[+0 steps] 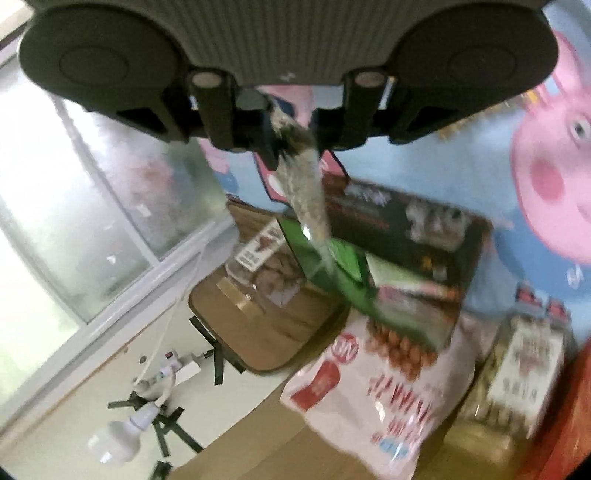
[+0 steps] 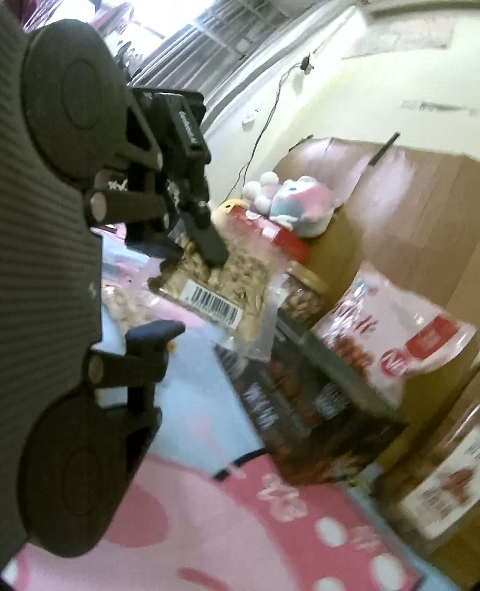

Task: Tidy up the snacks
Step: 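Carry the clear nut bag with the left tool and drop it into the black box, then grasp the yellow-edged nut packet with the left tool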

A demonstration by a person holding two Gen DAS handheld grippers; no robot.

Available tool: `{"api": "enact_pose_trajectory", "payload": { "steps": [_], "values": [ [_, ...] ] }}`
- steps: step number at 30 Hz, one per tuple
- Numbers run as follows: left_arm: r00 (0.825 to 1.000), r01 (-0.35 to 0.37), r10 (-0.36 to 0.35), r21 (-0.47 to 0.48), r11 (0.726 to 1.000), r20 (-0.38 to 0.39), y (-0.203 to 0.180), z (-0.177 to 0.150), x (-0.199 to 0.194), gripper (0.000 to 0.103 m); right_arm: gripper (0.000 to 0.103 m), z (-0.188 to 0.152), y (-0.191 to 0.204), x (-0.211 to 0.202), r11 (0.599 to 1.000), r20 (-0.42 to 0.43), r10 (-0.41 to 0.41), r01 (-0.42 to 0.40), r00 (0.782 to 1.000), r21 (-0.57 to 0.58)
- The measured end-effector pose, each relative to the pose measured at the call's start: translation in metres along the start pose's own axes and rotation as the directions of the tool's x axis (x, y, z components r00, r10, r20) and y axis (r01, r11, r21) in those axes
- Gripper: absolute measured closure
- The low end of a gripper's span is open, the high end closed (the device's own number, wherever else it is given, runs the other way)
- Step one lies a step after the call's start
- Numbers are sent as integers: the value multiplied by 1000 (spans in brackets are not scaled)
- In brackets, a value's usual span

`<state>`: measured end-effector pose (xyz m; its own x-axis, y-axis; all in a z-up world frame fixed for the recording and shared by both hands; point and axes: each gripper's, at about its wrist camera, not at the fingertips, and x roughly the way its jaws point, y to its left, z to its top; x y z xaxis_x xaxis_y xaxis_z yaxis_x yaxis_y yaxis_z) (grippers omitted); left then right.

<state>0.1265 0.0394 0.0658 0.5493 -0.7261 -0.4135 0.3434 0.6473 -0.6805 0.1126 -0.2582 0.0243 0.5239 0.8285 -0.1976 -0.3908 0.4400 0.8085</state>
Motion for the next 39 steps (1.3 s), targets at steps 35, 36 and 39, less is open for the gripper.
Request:
{"api": "enact_pose_trajectory", "payload": {
  "steps": [35,36,39],
  "values": [
    [844,-534,530,228,814,84,20,0,-24,47,53,11,25,17,939,32,-269,270,963,-216],
    [850,-523,523,193,830,57,27,-6,-31,47,53,3,26,20,941,-5,-268,260,964,-215],
    [873,-487,488,100,868,11,46,-22,-50,47,53,-18,32,37,929,-87,-293,262,952,-262]
  ]
}}
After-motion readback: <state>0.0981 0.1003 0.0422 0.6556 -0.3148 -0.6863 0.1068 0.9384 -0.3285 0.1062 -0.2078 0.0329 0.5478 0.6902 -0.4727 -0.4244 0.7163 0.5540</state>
